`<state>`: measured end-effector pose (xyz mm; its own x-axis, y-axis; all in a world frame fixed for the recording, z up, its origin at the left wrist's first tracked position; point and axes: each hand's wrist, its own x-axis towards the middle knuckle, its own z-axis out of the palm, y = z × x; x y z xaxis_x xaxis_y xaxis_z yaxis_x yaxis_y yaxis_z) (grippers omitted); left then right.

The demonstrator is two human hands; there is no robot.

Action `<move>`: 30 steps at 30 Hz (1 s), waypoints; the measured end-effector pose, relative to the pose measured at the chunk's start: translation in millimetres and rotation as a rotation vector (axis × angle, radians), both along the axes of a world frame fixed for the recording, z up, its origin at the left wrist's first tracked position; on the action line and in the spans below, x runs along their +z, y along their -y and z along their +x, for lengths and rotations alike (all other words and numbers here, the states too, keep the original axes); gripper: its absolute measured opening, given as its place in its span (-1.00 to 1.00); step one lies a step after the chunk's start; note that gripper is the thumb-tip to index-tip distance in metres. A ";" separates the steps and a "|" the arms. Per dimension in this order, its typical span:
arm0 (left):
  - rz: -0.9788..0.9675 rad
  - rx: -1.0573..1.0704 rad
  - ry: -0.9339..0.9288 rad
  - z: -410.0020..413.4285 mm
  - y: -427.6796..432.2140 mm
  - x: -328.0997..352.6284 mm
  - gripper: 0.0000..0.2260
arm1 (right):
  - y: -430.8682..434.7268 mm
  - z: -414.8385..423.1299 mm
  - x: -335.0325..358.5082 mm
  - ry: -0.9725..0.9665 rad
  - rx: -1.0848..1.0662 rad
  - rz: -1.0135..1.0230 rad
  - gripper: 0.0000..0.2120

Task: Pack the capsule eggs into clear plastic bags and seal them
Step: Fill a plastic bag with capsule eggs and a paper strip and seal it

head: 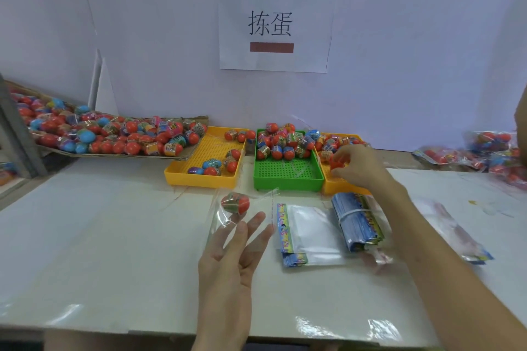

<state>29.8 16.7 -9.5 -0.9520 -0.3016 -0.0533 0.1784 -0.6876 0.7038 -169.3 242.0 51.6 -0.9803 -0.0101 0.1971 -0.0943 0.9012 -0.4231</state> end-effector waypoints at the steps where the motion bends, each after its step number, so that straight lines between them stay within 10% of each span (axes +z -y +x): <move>1: -0.007 0.000 -0.002 0.6 -0.3 -0.4 -0.64 | 0.8 -1.8 -1.3 -0.049 -0.025 -0.023 -0.88; 13: 0.026 0.036 0.012 1.2 -2.0 2.1 -0.65 | 6.7 -5.6 -0.9 0.048 0.044 0.097 -0.70; 20: -0.036 0.052 0.019 0.4 -2.8 0.7 -0.63 | 24.6 112.4 39.5 -0.068 0.472 -0.774 -0.66; 30: -0.140 0.049 -0.013 3.5 -9.2 6.1 -0.62 | 85.7 169.5 -5.3 -0.148 0.397 -0.811 -0.73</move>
